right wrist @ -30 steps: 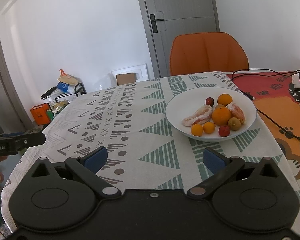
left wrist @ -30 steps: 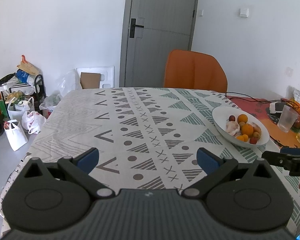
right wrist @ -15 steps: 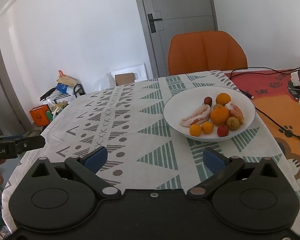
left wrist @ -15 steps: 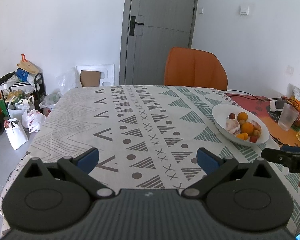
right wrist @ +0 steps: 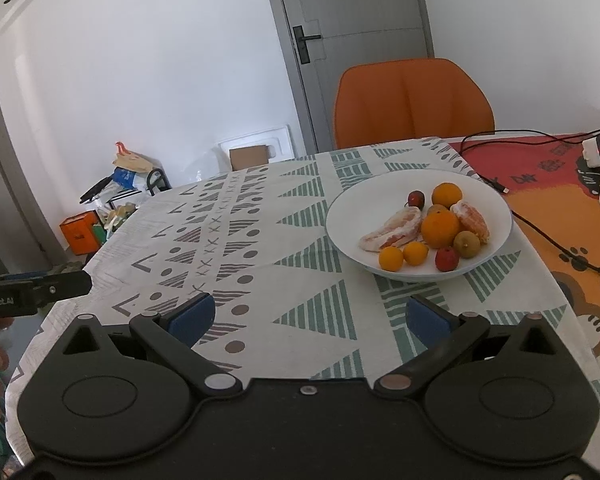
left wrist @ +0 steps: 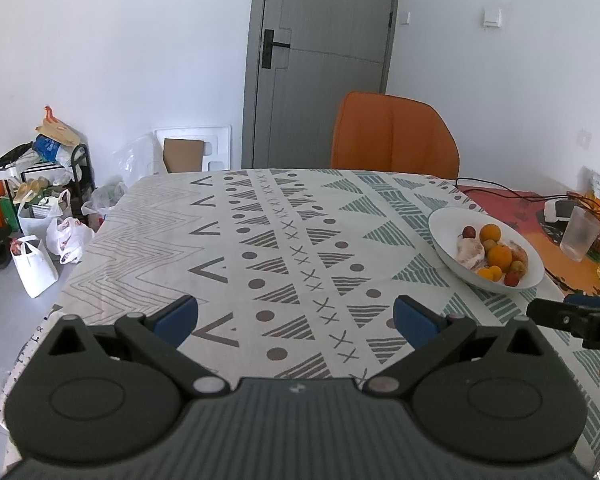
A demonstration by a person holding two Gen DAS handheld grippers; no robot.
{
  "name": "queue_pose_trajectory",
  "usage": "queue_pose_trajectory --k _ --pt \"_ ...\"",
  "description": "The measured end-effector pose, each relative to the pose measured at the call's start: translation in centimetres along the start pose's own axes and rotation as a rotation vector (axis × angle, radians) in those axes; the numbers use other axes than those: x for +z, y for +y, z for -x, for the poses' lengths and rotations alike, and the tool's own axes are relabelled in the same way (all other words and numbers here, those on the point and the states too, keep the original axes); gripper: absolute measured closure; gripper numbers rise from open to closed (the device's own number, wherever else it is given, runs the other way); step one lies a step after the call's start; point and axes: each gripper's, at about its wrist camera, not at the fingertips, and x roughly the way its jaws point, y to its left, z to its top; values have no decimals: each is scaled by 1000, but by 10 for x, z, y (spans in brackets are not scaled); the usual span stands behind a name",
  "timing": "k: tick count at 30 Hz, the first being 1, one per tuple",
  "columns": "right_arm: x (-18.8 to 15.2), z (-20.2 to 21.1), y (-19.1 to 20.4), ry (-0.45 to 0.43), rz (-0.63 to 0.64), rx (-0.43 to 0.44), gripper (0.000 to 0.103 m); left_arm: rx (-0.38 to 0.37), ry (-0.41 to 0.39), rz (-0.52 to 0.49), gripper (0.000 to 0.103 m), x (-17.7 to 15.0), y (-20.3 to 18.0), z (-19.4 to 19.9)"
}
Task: Organize fruits
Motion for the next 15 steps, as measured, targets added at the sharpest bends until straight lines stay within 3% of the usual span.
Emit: queue_pose_trajectory --k 15 --pt "2 3 -3 -16 -18 -17 0 0 -27 -4 0 8 -5 -5"
